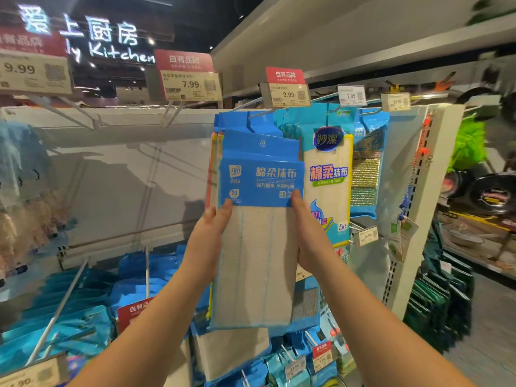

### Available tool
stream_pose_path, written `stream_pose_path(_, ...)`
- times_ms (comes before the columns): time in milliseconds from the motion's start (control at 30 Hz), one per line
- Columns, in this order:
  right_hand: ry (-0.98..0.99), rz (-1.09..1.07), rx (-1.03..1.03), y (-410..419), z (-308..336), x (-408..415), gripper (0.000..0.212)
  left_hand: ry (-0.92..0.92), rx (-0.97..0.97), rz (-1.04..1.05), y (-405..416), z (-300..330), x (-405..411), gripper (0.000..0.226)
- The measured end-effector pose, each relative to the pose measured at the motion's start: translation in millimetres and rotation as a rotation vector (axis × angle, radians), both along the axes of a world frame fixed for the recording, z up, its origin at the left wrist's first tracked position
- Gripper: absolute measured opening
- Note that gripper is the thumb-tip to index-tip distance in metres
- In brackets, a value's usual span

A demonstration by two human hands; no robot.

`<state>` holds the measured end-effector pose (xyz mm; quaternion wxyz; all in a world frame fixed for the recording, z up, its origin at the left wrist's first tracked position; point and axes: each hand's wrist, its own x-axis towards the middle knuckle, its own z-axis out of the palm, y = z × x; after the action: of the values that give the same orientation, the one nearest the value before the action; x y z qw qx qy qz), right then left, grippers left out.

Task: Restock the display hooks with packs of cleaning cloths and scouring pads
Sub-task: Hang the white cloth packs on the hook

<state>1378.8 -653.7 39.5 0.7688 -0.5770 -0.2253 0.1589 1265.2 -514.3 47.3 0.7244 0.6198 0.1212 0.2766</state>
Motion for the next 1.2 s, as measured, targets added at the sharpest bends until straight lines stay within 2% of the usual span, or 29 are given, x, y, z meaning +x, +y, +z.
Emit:
stream_pose_path(67, -0.059, -0.088, -0.061, -8.4, 10.0, 3.9, 0.033, 0.016, 0.027, -0.017, -4.5, 2.3, 10.6, 0.059)
stream_pose_path(133, -0.091, -0.162, -0.11, -12.3, 18.6, 7.9, 0.036, 0.007, 0.037, -0.05, -8.7, 5.4, 19.9, 0.064)
stream_pose_path(200, -0.131, -0.218, -0.147, -14.9, 28.6, 10.5, 0.051, 0.003, 0.031, -0.079, -13.2, 11.3, 27.6, 0.068)
stream_pose_path(267, -0.154, -0.221, -0.147, -14.7, 32.1, 23.9, 0.069, -0.009, 0.063, -0.079, -17.8, 19.4, 33.2, 0.055)
stream_pose_path(300, -0.166, -0.213, -0.139, -14.4, 32.6, 32.7, 0.068, -0.003, 0.085, -0.058, -19.9, 24.2, 34.6, 0.052)
stream_pose_path(367, -0.187, -0.21, -0.142, -15.8, 40.2, 40.1, 0.061, -0.001, 0.123, -0.031, -20.7, 30.9, 40.1, 0.063)
stream_pose_path(433, -0.228, -0.227, -0.153, -17.0, 50.7, 41.4, 0.062, -0.01, 0.128, -0.041, -22.1, 36.6, 44.9, 0.068)
stream_pose_path(533, -0.257, -0.251, -0.173, -16.1, 58.9, 50.8, 0.074, -0.022, 0.115, -0.041, -22.6, 44.5, 50.9, 0.051)
stream_pose_path(633, -0.28, -0.227, -0.197, -14.0, 63.6, 62.8, 0.074, -0.015, 0.14, -0.009, -22.5, 50.9, 55.8, 0.055)
stream_pose_path(767, -0.23, -0.206, -0.21, -12.0, 71.1, 65.8, 0.07, 0.01, 0.157, -0.005, -19.4, 54.3, 61.6, 0.047)
stream_pose_path(867, -0.215, -0.212, -0.245, -6.2, 71.3, 71.8, 0.083, 0.047, 0.217, 0.034, -16.4, 41.8, 61.1, 0.049)
stream_pose_path(1033, -0.202, -0.231, -0.273, 3.6, 53.7, 64.9, 0.076, 0.153, 0.336, 0.129, -13.2, 0.7, 49.9, 0.037)
stream_pose_path(1133, -0.185, -0.2, -0.327, 4.5, 15.9, 45.9, 0.049, 0.147, 0.358, 0.193, -9.0, -7.4, 50.1, 0.035)
stream_pose_path(1200, -0.143, -0.194, -0.368, 6.3, -14.8, 40.8, 0.048, 0.13, 0.349, 0.221, -6.8, -14.2, 54.3, 0.039)
